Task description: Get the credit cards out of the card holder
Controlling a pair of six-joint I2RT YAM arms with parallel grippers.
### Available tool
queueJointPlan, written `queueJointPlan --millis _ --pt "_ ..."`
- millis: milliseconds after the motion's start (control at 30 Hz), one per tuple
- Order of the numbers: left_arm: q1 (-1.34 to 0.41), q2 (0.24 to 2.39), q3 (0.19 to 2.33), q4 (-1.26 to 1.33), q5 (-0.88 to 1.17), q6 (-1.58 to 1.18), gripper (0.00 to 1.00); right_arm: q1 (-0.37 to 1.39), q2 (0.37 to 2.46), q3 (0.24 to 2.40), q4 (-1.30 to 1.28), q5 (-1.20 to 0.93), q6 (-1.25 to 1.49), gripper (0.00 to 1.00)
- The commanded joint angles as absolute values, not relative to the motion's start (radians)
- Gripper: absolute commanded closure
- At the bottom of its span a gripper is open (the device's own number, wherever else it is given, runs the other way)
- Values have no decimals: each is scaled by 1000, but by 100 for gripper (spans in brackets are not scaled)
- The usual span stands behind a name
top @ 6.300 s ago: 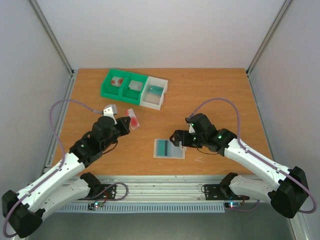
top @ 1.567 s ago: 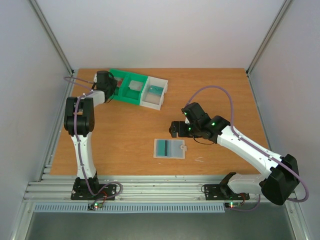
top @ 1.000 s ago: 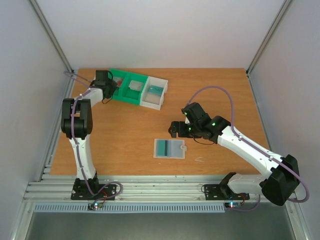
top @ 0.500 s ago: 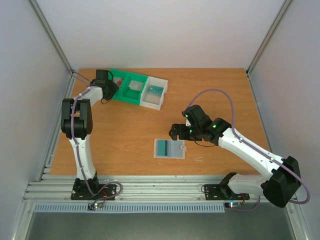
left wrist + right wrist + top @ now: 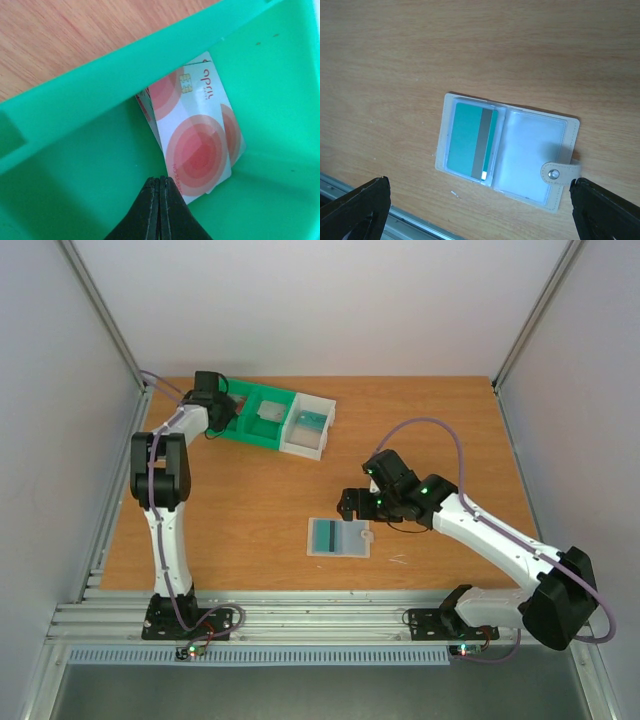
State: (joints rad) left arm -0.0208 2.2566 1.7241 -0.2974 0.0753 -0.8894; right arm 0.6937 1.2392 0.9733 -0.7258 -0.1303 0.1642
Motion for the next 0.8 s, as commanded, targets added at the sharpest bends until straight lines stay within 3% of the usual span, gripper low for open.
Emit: queueJointPlan --millis 0,767 --pt "-23 2307 1797 -341 79 -901 100 688 1262 1011 -724 -110 147 1" --pt "-29 2390 1889 -254 118 -921 100 689 1299 1032 -733 -72 133 2"
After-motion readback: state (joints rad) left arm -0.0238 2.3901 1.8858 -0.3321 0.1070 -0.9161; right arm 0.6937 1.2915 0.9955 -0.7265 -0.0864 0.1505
